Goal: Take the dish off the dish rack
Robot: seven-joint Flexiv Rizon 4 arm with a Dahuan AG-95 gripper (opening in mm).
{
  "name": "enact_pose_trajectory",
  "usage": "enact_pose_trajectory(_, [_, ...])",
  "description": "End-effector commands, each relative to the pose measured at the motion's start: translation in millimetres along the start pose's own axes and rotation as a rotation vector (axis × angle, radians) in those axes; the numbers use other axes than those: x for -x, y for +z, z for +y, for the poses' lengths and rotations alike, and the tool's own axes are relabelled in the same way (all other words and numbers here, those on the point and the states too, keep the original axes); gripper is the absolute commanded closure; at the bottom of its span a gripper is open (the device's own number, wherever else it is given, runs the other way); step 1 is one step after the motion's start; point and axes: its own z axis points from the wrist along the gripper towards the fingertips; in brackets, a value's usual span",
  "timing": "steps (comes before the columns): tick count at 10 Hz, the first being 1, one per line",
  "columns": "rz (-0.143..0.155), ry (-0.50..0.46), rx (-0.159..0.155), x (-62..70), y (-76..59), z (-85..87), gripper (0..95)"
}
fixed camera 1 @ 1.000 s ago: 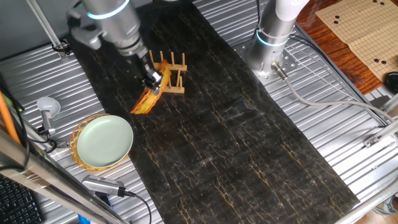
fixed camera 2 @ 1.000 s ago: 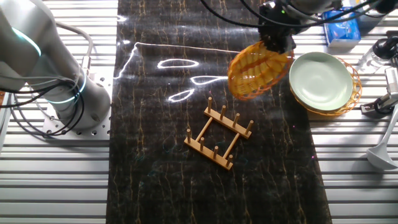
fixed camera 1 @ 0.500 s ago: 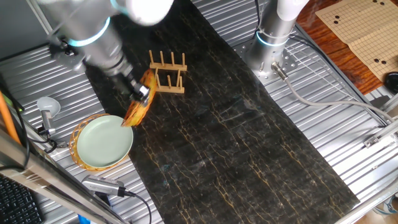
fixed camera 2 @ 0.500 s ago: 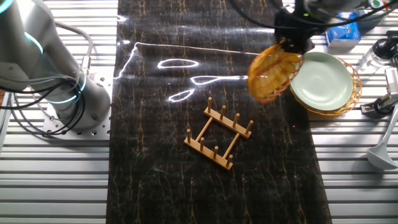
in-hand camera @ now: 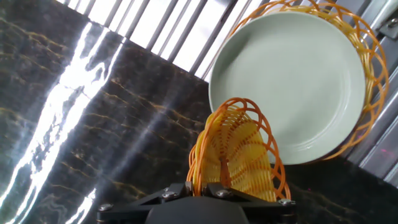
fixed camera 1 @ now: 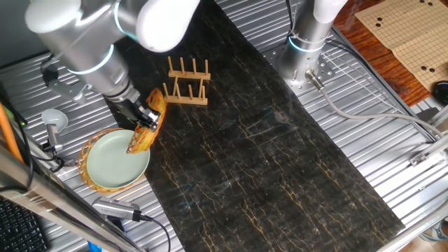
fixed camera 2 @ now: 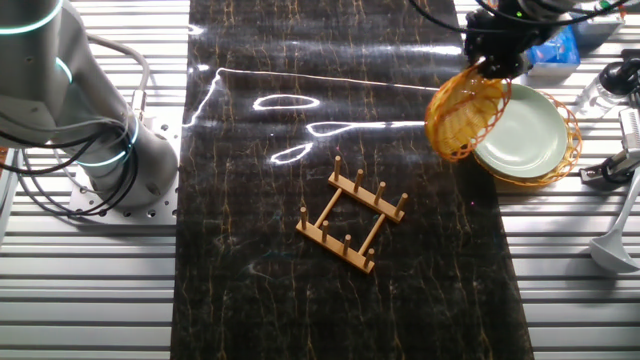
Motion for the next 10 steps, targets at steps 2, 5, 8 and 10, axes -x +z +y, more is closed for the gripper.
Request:
enact_pose_trajectory(2, [-0.005,-0.016,-0.005,2.2,0.4,-9.7,95.0])
enact_pose_trajectory(5, [-0.009,-0.026,-0.011,20.1,0.5,-22.6,95.0])
enact_pose_trajectory(8, [-0.01,-0.021,-0.013,32.6,8.5,-27.0,95.0])
enact_pose_trajectory(10, [-0.019,-0.024,-0.02,39.3,15.9,-31.5,95.0])
